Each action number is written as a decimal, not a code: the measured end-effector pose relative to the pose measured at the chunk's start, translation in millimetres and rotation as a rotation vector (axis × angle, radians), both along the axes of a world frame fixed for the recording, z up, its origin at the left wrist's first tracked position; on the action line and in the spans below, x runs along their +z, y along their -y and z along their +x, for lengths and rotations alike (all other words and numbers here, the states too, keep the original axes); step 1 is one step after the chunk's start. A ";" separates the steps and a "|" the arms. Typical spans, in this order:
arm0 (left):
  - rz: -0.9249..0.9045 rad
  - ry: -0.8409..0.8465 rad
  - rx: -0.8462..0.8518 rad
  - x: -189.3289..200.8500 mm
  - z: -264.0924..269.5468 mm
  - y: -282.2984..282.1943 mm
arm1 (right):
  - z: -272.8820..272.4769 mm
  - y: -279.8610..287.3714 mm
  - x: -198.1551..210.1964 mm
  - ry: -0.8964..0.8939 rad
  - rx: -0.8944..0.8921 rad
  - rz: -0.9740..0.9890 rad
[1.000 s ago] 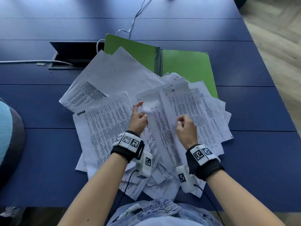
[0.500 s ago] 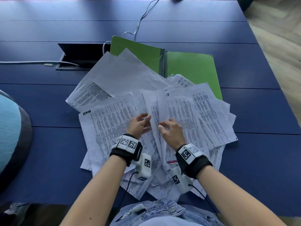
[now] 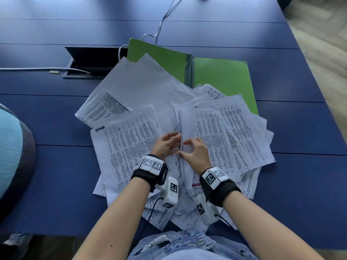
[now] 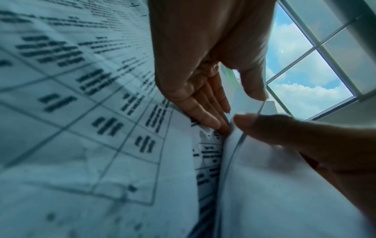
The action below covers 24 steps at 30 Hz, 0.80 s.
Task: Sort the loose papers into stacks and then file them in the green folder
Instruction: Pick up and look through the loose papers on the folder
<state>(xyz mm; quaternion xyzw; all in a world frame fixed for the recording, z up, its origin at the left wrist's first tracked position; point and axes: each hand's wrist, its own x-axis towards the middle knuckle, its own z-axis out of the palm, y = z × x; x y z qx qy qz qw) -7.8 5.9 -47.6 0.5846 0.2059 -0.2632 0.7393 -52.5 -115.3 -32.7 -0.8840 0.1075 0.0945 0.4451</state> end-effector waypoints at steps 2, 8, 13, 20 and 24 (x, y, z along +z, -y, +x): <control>0.022 0.001 0.004 1.9 -0.9 1.1 | 0.5 2.6 0.5 -0.007 -0.011 0.042; 0.125 0.009 0.026 -4.3 -5.0 -2.1 | 2.2 18.4 -3.1 -0.002 -0.177 0.097; 0.373 0.133 0.042 0.4 -14.9 -0.3 | 1.1 34.6 -11.5 0.005 -0.375 0.212; 0.528 0.448 -0.212 20.2 -27.0 15.4 | 5.1 26.0 -6.1 -0.016 -0.241 0.459; 0.643 0.561 -0.271 21.3 -29.0 17.6 | 9.1 26.7 -10.1 -0.038 -0.303 0.453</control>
